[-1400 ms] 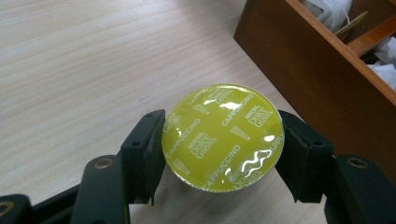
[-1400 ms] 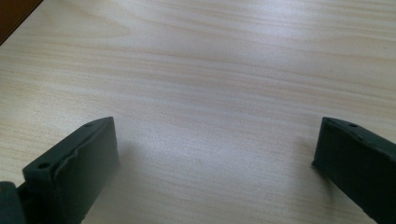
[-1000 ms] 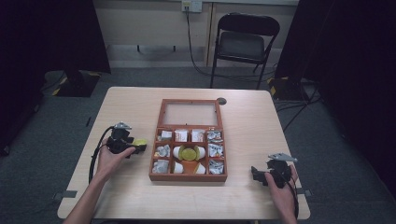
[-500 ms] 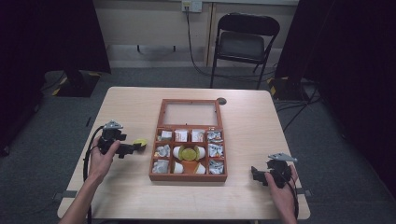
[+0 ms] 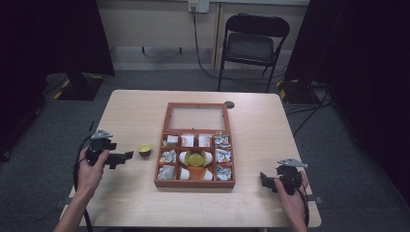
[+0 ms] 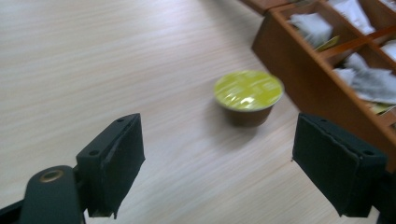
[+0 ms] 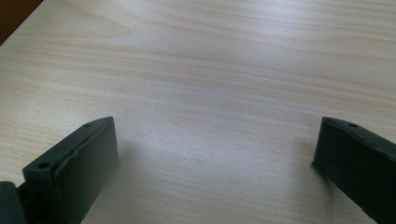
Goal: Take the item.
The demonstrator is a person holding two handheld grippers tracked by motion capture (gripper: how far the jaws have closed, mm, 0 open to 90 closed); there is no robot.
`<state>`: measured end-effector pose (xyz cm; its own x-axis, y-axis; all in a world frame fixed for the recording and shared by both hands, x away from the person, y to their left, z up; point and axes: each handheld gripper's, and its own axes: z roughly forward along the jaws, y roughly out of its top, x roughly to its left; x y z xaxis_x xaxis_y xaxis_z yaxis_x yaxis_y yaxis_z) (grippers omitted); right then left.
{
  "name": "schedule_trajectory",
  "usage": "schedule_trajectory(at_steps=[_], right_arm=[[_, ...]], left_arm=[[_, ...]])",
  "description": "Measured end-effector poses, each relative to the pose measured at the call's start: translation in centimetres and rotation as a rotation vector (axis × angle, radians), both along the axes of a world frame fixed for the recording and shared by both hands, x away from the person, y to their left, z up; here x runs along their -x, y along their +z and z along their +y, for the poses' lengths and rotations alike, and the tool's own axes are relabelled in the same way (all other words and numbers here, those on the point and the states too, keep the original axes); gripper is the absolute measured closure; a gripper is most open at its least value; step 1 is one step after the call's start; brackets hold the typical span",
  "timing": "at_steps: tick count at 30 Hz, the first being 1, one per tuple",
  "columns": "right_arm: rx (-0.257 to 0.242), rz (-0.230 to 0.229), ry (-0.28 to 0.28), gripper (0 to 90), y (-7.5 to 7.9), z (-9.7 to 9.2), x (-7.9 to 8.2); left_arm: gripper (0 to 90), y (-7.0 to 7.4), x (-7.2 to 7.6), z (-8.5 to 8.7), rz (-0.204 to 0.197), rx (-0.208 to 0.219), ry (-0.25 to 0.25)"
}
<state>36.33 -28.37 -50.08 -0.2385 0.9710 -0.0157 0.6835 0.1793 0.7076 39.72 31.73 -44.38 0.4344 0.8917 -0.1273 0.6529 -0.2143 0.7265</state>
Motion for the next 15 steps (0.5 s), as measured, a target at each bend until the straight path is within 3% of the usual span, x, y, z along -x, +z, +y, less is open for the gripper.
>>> schedule_trajectory(at_steps=[3,5,12,14,15], right_arm=[[0.0,0.0,-0.001,0.0,0.0,0.0,0.0],[0.0,0.0,-0.002,0.0,0.0,0.0,0.0],[0.0,-0.001,-0.002,0.0,0.0,0.0,0.0],[0.001,-0.001,-0.002,0.0,0.0,0.0,0.0],[0.001,-0.001,-0.002,0.0,0.0,0.0,0.0]], left_arm=[[16.2,-1.0,0.5,1.4,0.03,0.028,0.022],[16.2,-1.2,0.7,2.0,0.029,0.029,0.036],[15.9,-2.0,1.7,3.5,0.036,-0.027,0.068],[16.0,-2.7,1.6,3.9,0.049,-0.041,0.085],[16.0,-3.5,1.4,4.0,0.074,-0.056,0.099]])
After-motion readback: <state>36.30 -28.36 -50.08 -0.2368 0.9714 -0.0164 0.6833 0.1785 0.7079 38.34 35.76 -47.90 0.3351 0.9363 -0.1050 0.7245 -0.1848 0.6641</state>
